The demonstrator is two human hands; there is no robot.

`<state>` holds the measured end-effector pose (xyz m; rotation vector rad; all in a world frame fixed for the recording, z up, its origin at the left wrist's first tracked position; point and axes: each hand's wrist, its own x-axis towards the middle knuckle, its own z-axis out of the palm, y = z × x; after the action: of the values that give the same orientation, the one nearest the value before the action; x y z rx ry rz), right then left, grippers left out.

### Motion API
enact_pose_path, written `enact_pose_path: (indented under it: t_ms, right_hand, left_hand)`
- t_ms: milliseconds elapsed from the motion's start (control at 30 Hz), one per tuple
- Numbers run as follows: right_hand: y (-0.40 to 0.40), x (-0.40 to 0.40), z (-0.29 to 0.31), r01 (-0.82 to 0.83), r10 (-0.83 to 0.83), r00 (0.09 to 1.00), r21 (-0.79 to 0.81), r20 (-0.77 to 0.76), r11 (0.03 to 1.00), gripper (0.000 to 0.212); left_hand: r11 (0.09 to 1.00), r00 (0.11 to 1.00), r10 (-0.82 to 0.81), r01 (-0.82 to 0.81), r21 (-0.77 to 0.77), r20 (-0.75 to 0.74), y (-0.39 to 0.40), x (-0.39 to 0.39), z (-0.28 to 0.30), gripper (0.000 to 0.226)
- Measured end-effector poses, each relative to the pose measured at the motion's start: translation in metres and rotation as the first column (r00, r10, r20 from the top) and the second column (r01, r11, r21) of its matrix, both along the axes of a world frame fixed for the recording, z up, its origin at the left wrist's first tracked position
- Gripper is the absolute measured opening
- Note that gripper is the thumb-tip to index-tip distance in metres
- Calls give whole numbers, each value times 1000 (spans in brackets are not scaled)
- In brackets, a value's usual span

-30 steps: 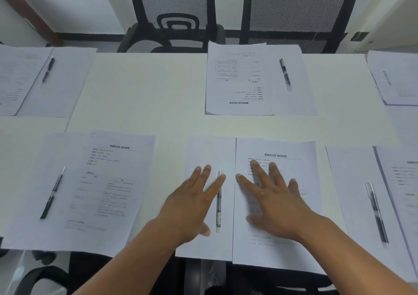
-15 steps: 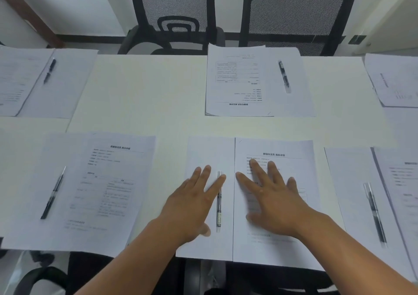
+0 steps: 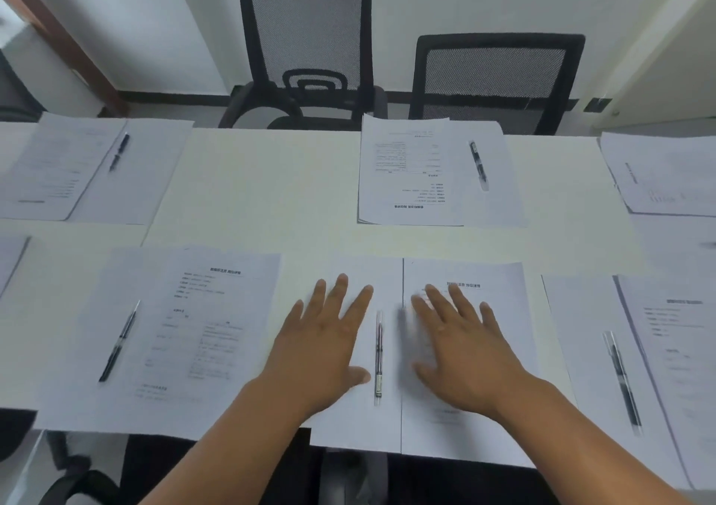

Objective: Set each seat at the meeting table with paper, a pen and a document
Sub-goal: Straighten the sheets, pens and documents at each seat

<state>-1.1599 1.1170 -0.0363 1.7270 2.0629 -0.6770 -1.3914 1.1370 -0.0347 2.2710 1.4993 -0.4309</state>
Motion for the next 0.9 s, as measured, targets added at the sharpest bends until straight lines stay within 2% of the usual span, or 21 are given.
enact_pose_path:
  t_ms: [200,333,500,600,700,900]
  right_hand:
    - [6,-40,85,19,-10,999,199,-47,980,78]
    - [4,-60,144,-10,25,999,308,-44,951,73]
    - [-17,-82,222,-69,102,994,477,-44,876,49]
    - [-38,-94,257,-110,154,987,536,-37,837,42]
    - [-64,-105,278,-150,213,976,567,-47,810,41]
    - [-130,-116,284,-240,345,935,564,-86,790,39]
  left_hand:
    - [975,995,91,-94,200,28,-5,-1,88,93]
    - [954,989,141,-146,261,36,-9,-9,153,86]
    - [891,979,195,-204,406,64,-45,-19,230,61]
    - [850,974,216,-222,478,69,-76,-25,263,51]
    - [827,965,259,-247,505,47,-111,-32,281,48]
    - [792,918,397,-348,502,10,-200,-42,288,42]
